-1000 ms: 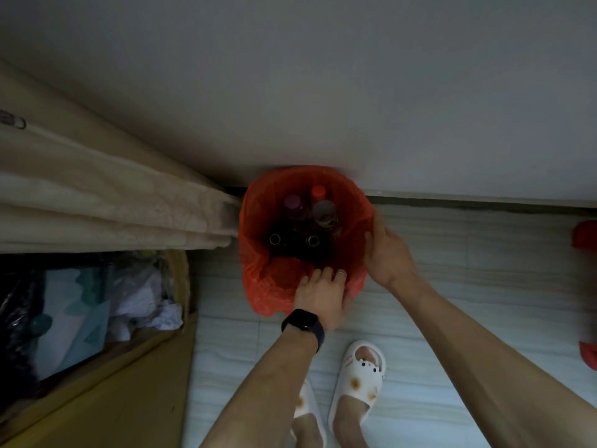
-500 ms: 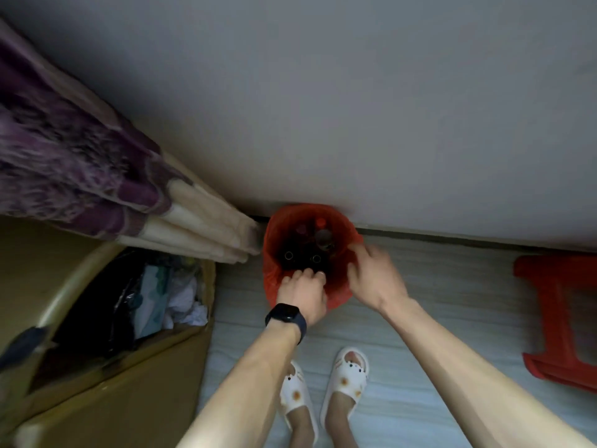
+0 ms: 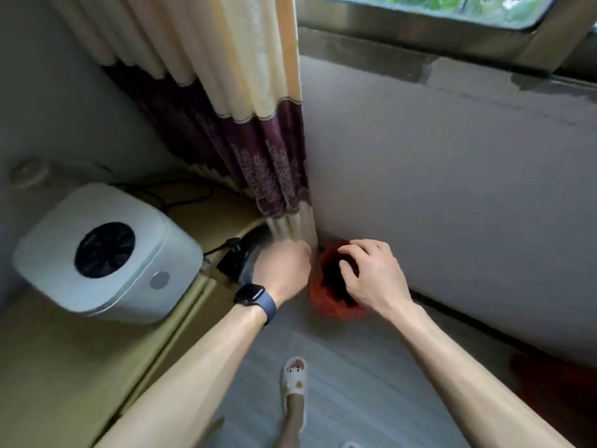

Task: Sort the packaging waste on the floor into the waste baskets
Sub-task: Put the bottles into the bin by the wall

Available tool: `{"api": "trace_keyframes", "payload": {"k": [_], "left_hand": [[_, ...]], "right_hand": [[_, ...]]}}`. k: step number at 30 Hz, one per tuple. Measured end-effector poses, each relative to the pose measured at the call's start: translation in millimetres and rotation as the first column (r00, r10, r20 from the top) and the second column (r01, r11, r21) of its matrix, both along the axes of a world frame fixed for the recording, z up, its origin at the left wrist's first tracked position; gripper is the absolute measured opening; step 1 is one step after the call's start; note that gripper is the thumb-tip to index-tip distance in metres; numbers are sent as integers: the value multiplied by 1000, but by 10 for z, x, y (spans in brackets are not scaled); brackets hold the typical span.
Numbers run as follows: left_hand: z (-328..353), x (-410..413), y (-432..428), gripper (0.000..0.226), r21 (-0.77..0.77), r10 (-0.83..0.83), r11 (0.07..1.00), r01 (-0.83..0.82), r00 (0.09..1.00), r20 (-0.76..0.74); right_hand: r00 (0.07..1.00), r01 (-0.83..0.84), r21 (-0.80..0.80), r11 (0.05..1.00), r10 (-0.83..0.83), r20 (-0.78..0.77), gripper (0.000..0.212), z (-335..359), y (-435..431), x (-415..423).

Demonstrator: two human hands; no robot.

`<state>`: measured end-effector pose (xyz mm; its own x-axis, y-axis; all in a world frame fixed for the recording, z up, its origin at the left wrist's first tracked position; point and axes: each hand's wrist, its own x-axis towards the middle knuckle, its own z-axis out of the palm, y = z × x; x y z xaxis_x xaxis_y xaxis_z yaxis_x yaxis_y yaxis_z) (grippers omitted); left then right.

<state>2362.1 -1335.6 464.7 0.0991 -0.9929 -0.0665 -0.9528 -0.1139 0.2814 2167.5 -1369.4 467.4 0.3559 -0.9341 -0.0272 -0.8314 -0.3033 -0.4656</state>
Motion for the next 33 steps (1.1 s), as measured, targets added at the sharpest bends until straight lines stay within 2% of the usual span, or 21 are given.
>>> {"api": "trace_keyframes", "payload": {"k": [3, 7, 12, 17, 18, 22, 27, 33], "left_hand": [[505, 210, 699, 26, -33, 164, 986, -164, 986, -12], [1076, 508, 1838, 23, -55, 390, 919, -391, 921, -26], [1557, 911, 3182, 23, -37, 648, 761, -647, 761, 21], [1742, 1301, 4369, 23, -52, 814, 580, -813, 579, 38], [1743, 1338, 4485, 23, -50, 827, 562, -826, 561, 29], [1778, 1649, 5396, 22, -46, 922, 388, -921, 387, 28], [1677, 2305, 6391, 21, -5, 983, 181, -983, 181, -9], [1490, 3467, 7544, 22, -17, 988, -13, -1000, -10, -157]], "right_hand": [[992, -109, -55, 993, 112, 52, 30, 491, 405, 155], [947, -304, -99, 947, 312, 81, 31, 1032, 1047, 471], [816, -564, -133, 815, 574, 61, 35, 1468, 1794, 1177], [663, -736, -148, 661, 748, 41, 34, 1770, 2508, 1939], [644, -753, -147, 641, 764, 29, 35, 1781, 2568, 2019], [513, -853, -115, 510, 859, 5, 35, 1857, 3248, 2725], [394, -917, -77, 391, 918, -35, 38, 1868, 4136, 3582], [296, -955, -4, 297, 950, -104, 44, 1748, 5231, 4960]]}}
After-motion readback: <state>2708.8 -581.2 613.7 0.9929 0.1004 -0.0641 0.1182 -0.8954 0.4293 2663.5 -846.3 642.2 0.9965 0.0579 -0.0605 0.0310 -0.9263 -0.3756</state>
